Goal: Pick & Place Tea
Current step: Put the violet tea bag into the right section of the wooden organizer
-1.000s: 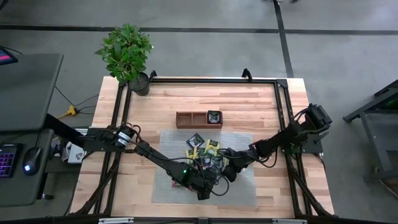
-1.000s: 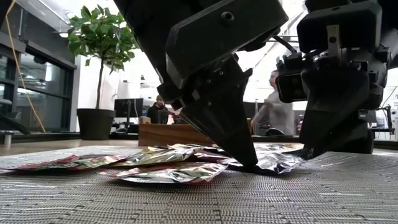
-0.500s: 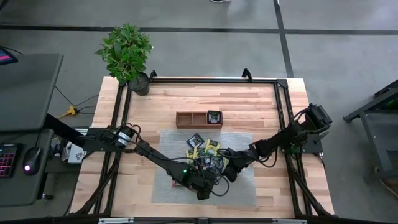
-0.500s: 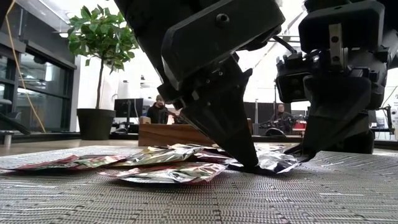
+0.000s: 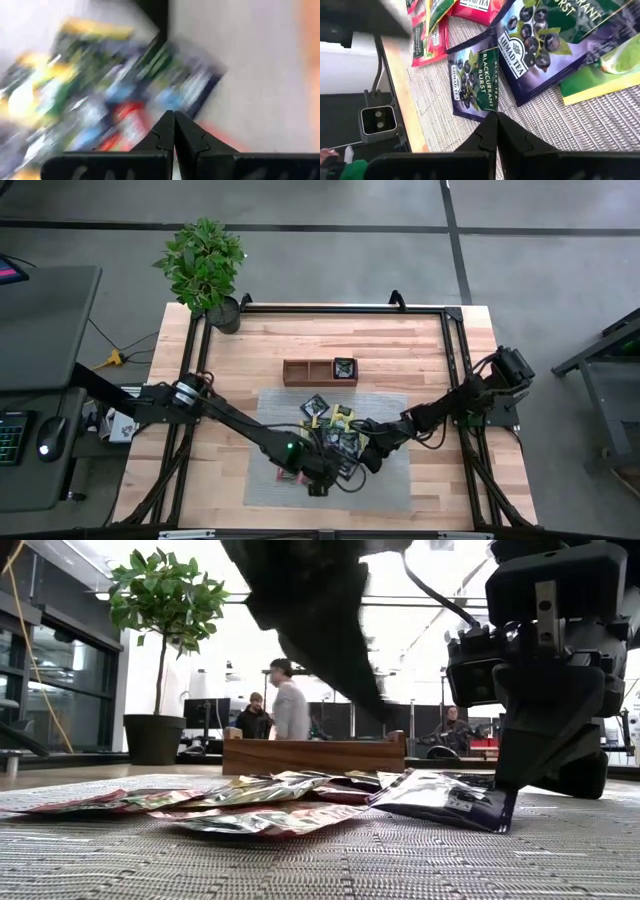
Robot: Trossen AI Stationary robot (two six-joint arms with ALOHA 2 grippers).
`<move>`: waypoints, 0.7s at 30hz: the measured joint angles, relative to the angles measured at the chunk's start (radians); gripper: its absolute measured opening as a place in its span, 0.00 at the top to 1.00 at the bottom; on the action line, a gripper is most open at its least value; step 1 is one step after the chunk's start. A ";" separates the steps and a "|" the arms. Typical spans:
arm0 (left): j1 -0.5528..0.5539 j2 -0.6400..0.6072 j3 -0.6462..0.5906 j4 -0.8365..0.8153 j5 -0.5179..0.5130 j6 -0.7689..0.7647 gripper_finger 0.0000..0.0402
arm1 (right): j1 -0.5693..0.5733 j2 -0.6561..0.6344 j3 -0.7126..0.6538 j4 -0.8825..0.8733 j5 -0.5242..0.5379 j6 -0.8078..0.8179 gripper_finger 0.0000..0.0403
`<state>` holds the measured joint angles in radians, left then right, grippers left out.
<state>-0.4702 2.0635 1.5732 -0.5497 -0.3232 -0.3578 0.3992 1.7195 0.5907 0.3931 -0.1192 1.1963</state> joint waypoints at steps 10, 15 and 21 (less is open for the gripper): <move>-0.015 -0.097 0.002 -0.301 -0.246 -0.077 1.00 | 0.000 -0.118 -0.006 -0.085 0.037 -0.029 1.00; -0.014 -0.115 0.002 -0.377 -0.278 -0.100 1.00 | -0.013 -0.227 -0.005 -0.162 0.069 -0.055 1.00; -0.014 -0.126 0.001 -0.424 -0.282 -0.098 1.00 | -0.054 -0.383 -0.003 -0.291 0.111 -0.129 1.00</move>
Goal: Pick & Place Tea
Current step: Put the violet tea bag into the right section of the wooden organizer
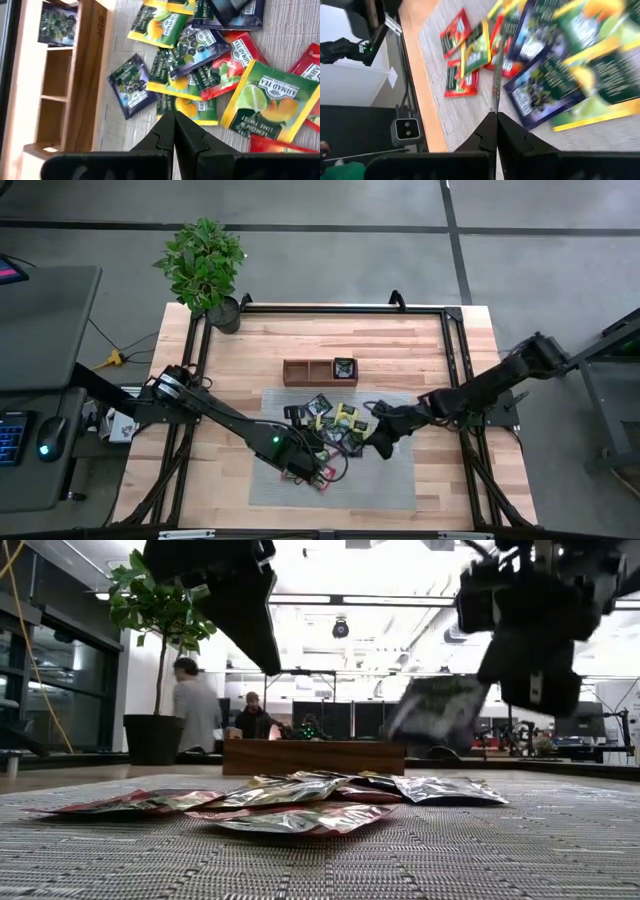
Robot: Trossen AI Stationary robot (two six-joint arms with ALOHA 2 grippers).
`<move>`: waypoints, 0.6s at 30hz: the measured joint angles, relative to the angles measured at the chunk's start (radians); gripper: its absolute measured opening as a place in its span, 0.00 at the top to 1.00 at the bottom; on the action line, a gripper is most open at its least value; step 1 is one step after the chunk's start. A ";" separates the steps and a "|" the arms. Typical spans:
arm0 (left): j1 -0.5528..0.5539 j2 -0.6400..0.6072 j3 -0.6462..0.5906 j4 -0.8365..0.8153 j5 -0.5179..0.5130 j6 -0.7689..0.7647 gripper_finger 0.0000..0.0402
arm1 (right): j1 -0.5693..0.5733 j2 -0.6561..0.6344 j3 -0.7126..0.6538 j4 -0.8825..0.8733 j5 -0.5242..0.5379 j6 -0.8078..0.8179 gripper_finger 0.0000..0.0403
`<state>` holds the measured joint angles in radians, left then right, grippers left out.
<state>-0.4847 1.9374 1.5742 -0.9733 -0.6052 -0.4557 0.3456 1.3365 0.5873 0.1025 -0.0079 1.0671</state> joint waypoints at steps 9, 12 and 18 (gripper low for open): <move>0.000 -0.215 -0.227 0.148 -0.040 -0.020 1.00 | -0.152 -0.135 0.182 -0.501 -0.002 -0.321 1.00; 0.000 -0.321 -0.370 0.302 -0.038 -0.012 1.00 | -0.218 -0.121 0.280 -0.648 -0.015 -0.498 1.00; 0.001 -0.498 -0.676 0.794 0.025 0.056 1.00 | -0.367 -0.088 0.450 -0.850 -0.021 -0.885 1.00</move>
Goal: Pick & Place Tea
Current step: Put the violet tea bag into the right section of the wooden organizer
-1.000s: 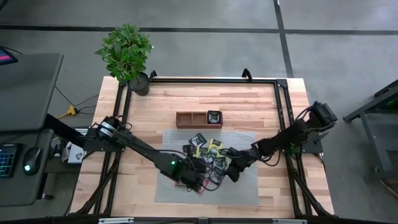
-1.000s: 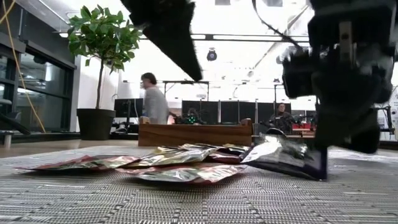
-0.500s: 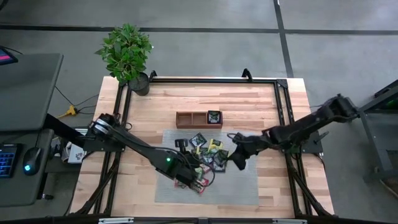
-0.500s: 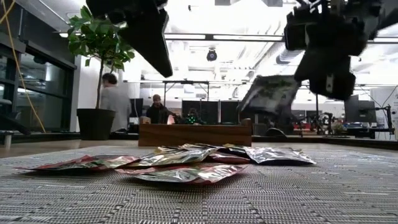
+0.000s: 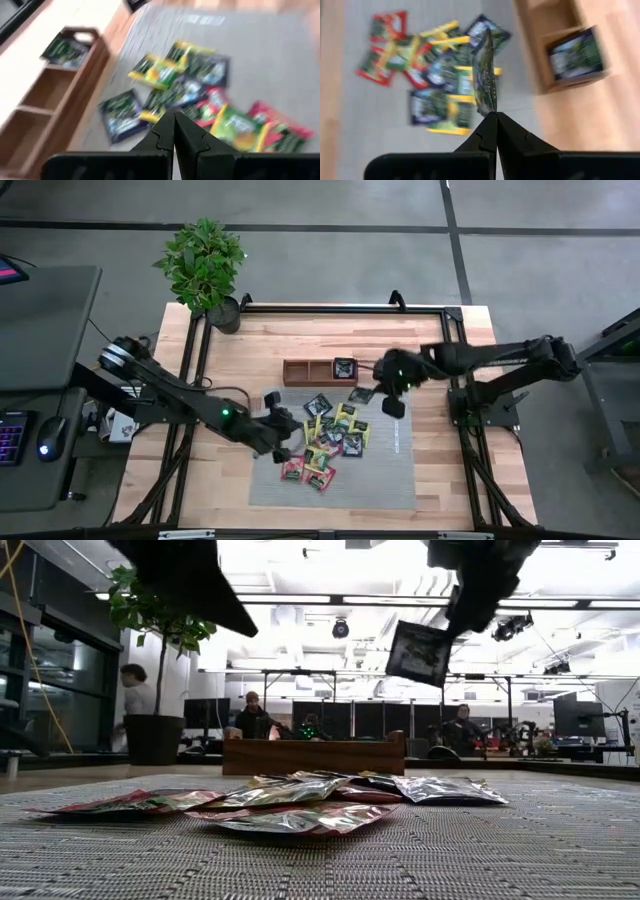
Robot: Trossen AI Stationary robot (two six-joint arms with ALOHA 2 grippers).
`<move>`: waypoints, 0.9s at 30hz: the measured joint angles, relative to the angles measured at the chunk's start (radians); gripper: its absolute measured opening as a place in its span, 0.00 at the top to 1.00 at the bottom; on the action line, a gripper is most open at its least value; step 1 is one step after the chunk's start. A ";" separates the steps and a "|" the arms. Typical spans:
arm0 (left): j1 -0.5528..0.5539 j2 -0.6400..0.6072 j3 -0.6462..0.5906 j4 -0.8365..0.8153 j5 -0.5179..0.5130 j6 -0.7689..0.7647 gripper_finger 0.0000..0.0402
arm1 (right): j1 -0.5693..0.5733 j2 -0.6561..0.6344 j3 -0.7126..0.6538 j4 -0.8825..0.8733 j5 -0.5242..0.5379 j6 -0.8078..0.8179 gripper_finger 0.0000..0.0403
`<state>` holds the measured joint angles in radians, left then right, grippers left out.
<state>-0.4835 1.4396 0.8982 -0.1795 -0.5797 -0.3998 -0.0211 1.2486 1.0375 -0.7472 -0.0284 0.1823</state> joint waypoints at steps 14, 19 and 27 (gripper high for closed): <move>0.101 -0.059 -0.312 0.676 0.221 0.048 1.00 | -0.282 0.243 0.139 0.005 -0.081 -0.486 1.00; 0.120 -0.059 -0.313 0.693 0.238 0.071 1.00 | -0.334 0.352 0.189 0.012 -0.084 -0.527 1.00; 0.119 -0.059 -0.313 0.694 0.250 0.075 1.00 | -0.379 0.451 0.260 0.013 -0.101 -0.550 1.00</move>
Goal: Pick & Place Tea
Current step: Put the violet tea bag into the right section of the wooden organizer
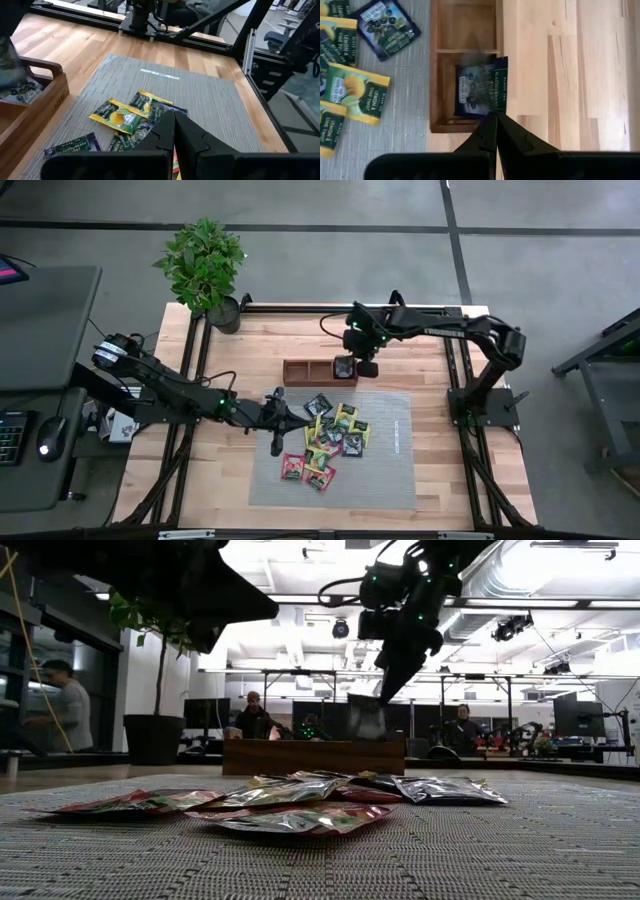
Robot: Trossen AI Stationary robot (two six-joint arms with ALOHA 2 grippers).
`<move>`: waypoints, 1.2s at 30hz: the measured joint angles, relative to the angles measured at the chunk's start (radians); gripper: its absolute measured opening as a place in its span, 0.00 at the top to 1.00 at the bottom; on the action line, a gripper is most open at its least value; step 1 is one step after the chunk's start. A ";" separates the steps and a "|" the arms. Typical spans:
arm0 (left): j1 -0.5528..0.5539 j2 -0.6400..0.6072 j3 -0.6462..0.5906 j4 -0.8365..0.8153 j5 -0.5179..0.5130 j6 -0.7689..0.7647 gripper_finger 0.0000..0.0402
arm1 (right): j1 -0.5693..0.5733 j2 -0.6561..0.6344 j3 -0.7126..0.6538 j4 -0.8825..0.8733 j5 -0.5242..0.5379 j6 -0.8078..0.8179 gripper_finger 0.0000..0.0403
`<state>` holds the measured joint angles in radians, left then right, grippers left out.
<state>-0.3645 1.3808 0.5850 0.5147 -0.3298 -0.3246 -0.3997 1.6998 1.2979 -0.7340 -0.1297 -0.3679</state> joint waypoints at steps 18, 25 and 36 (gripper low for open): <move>0.000 0.000 0.000 0.000 -0.021 0.006 1.00 | -0.012 0.009 -0.003 -0.007 -0.038 0.008 1.00; 0.000 0.000 0.000 0.000 -0.023 0.006 1.00 | -0.012 0.013 -0.003 -0.006 -0.042 0.029 1.00; 0.000 0.000 0.001 0.002 -0.031 0.001 1.00 | -0.012 0.024 -0.004 0.004 -0.037 0.053 1.00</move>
<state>-0.3645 1.3811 0.5855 0.5171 -0.3613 -0.3233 -0.4118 1.7233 1.2938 -0.7303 -0.1672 -0.3147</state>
